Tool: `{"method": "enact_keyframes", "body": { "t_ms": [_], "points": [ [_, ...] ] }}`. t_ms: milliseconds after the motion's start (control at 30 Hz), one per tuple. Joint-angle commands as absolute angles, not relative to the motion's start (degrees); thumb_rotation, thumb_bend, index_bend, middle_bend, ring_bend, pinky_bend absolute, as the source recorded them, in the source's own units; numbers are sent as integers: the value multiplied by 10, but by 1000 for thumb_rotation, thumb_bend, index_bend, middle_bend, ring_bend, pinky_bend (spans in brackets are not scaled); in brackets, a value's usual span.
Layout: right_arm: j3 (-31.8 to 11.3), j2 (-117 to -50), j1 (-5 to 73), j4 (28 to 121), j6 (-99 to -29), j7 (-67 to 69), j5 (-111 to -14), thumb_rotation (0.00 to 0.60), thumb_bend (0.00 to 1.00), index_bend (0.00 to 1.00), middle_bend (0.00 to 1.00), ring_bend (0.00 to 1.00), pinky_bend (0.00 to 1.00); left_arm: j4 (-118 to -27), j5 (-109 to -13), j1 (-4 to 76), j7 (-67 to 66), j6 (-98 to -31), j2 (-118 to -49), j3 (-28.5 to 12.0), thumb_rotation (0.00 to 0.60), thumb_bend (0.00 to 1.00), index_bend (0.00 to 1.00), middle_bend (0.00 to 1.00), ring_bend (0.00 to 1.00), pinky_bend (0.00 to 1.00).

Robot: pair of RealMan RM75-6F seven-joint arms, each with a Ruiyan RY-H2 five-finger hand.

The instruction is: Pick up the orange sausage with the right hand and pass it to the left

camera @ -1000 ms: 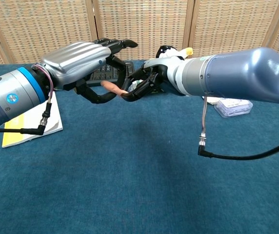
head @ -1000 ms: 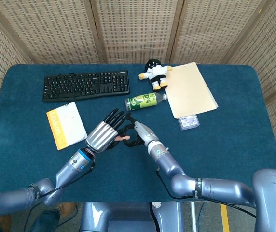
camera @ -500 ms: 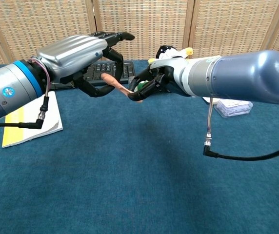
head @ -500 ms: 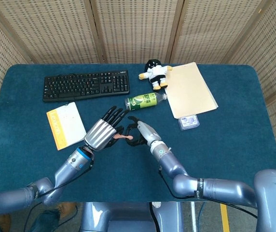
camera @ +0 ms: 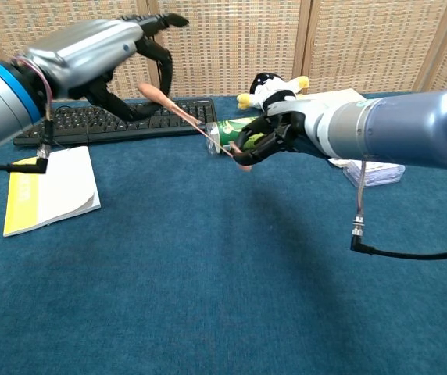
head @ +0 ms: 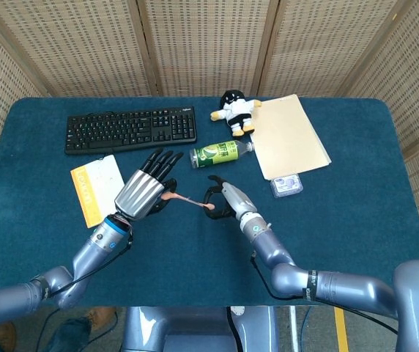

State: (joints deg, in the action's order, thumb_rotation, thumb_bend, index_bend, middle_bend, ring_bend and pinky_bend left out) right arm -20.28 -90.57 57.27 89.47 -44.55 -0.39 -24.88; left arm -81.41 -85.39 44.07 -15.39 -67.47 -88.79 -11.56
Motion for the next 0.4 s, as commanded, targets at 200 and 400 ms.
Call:
{"method": "enact_keyframes", "body": {
  "t_ms": [200,400],
  "points": [
    [-195,-887,550,891,-444,8,-255,600,645,754,150,0,0,-834,-835,415,-124,-705,-811,-142,600,476,806,0,0,0],
    [-195,-874,536,897,-446,14,-262,600,645,754,151,0,0,-834,-820,391,-92,-723,-760,-151,600,475,806,0,0,0]
  ]
}}
